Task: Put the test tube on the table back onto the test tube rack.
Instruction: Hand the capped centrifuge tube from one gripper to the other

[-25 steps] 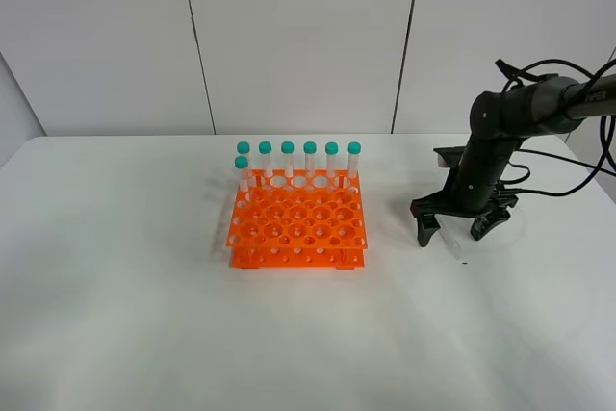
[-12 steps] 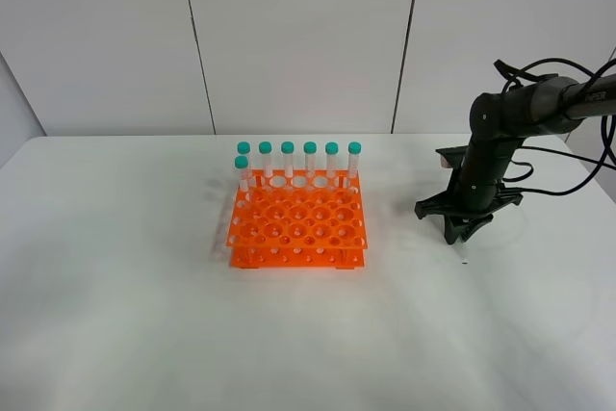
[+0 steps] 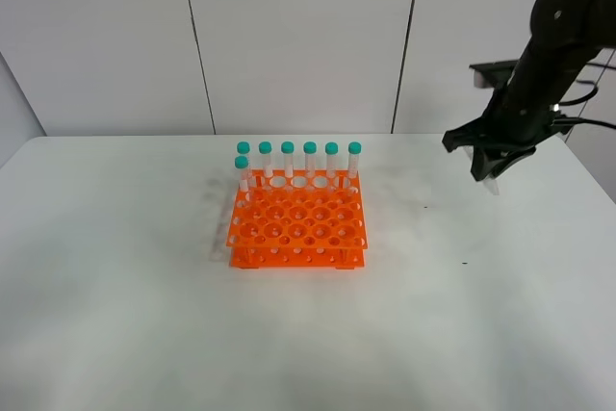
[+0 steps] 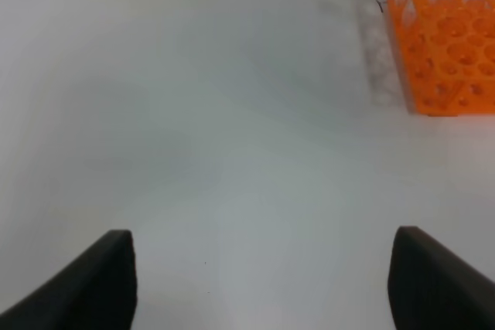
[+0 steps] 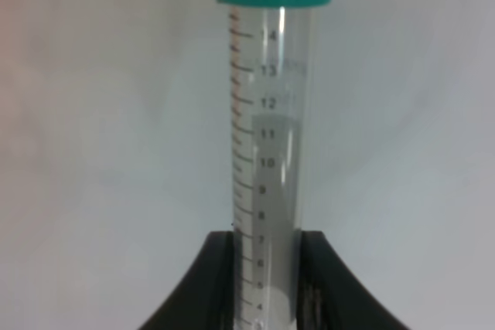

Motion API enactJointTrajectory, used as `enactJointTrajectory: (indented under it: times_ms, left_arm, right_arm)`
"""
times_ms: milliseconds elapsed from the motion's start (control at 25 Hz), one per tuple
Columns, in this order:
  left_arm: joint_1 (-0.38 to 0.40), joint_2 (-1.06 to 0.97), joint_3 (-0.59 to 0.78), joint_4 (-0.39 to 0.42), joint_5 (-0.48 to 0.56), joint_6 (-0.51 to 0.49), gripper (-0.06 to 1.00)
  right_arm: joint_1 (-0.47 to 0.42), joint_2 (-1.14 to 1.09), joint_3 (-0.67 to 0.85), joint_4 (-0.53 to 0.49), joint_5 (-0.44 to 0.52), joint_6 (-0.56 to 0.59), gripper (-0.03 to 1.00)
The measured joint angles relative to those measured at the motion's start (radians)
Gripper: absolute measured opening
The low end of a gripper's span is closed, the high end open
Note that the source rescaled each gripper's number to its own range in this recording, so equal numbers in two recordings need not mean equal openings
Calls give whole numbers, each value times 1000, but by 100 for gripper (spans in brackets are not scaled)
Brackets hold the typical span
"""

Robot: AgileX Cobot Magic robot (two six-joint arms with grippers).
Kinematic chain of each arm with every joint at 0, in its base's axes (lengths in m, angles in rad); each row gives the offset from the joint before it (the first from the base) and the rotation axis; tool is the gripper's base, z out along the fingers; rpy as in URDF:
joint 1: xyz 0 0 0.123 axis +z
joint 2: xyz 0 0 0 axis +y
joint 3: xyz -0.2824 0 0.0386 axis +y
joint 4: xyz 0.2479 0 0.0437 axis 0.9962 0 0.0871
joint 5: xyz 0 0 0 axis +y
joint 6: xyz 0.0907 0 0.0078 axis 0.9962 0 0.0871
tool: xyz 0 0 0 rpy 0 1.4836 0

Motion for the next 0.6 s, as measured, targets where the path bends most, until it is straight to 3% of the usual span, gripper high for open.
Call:
enactJointTrajectory:
  times_ms: [360, 600]
  left_arm:
    - [0, 0, 0, 0, 0, 0, 89]
    - [0, 0, 0, 0, 0, 0, 89]
  right_arm:
    - [114, -330, 257, 13, 1, -45, 3]
    - [197, -402, 308, 217, -40, -345, 3]
